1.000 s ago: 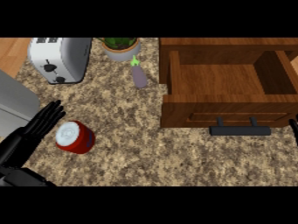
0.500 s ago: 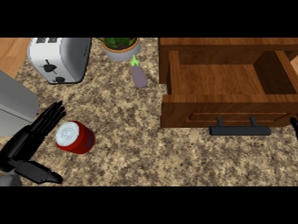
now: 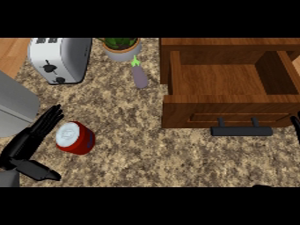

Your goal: Pick up the can, place it into the drawer and close the drawer

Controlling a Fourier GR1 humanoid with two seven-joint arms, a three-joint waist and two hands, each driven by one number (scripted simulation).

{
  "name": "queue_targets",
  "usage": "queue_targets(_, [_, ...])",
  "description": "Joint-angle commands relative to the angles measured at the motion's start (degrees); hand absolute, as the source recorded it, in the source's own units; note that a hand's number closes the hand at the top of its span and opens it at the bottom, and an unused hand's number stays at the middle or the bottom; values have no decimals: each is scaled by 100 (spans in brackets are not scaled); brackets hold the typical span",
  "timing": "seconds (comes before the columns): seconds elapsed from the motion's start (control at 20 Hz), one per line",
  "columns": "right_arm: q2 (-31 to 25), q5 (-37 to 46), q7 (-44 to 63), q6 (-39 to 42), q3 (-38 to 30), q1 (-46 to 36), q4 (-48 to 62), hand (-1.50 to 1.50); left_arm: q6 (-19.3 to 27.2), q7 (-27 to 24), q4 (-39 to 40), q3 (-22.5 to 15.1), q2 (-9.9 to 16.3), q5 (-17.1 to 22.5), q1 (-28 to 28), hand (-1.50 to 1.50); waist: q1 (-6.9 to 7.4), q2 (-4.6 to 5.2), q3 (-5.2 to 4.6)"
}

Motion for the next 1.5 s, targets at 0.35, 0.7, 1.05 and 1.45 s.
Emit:
queue_targets(0.35, [-24, -155, -79, 224, -239, 149, -62, -150, 244, -553, 1526, -1, 42, -249, -748, -150, -19, 2, 0])
queue_targets(0.7, [156, 85, 261, 25, 1, -79, -138, -150, 444, -1091, 2031, -208, 32, -528, -724, -150, -8, 3, 0])
queue_targets(1.05, [-127, -170, 317, 172, -379, -338, -15, -150, 426, -1697, 2725, -242, 210, -619, -963, -150, -12, 9, -2])
queue_targets(1.45, [232, 111, -180, 53, 135, 243, -109, -150, 713, -1377, 3028, -351, -213, -564, -1389, -150, -19, 3, 1])
